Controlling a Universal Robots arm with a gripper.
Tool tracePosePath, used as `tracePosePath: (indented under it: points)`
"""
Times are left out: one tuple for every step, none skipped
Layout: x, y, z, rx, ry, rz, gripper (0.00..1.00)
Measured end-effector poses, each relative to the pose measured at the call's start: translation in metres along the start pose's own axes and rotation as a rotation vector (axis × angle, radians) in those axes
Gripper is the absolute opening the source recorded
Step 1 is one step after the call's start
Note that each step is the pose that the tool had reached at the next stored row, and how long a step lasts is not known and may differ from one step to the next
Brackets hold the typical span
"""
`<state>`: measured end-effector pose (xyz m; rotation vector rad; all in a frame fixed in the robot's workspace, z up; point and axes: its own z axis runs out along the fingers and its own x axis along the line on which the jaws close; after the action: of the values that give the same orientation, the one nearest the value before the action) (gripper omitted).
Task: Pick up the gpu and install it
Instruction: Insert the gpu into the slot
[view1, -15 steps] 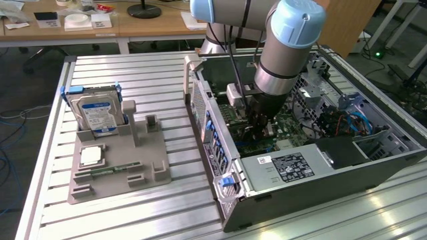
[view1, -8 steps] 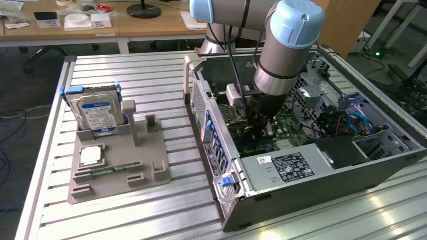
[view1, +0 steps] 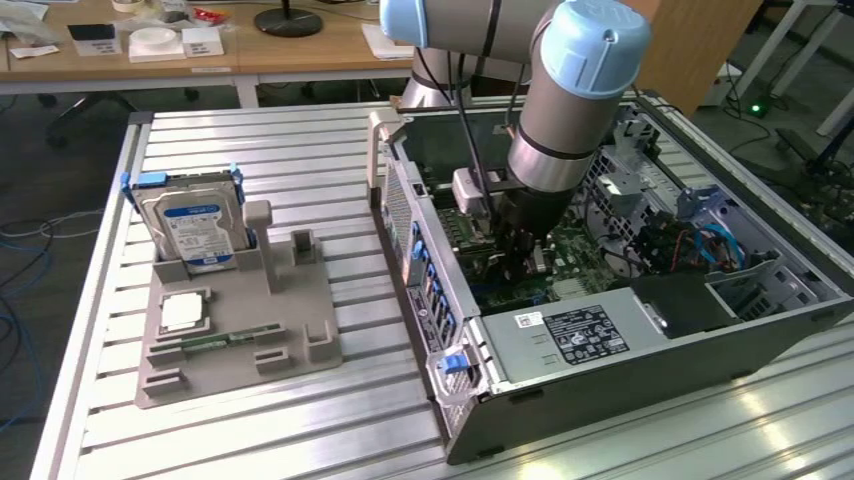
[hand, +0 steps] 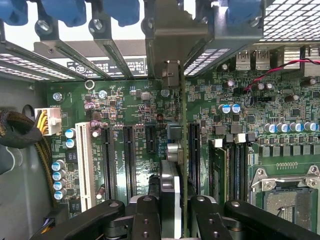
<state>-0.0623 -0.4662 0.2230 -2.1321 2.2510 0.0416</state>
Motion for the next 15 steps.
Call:
tracePosePath:
  points:
    - [0.0, 0.0, 0.0, 0.0, 0.0, 0.0, 0.28]
    - [0.0, 0.0, 0.0, -0.0001, 0.0, 0.0, 0.28]
    - [-0.0001, 0.0, -0.0004, 0.0, -0.0003, 0.0, 0.28]
    - [-0.0003, -0.0001, -0.001, 0.0005, -0.0015, 0.0, 0.28]
    - [-0.0003, -0.0001, -0.0022, 0.0003, -0.0011, 0.0, 0.28]
    - [-0.0002, 0.0, -0.0031, 0.0, -0.0004, 0.0, 0.28]
    - [-0.0002, 0.0, -0.0032, 0.0, -0.0001, 0.0, 0.28]
    - [-0.0002, -0.0001, -0.0032, 0.0, -0.0002, 0.0, 0.28]
    - [-0.0002, 0.0, -0.0032, 0.0, -0.0002, 0.0, 0.28]
    - [-0.0002, 0.0, -0.0032, 0.0, -0.0002, 0.0, 0.28]
    - [-0.0002, 0.0, -0.0033, 0.0, -0.0001, 0.0, 0.28]
    - [-0.0002, 0.0, -0.0032, 0.0, -0.0002, 0.0, 0.28]
    - [-0.0002, 0.0, -0.0033, 0.0, 0.0, 0.0, 0.28]
    - [-0.0002, 0.0, -0.0031, -0.0006, 0.0001, 0.0, 0.28]
    - [-0.0001, -0.0001, -0.0029, -0.0026, 0.0001, 0.0, 0.28]
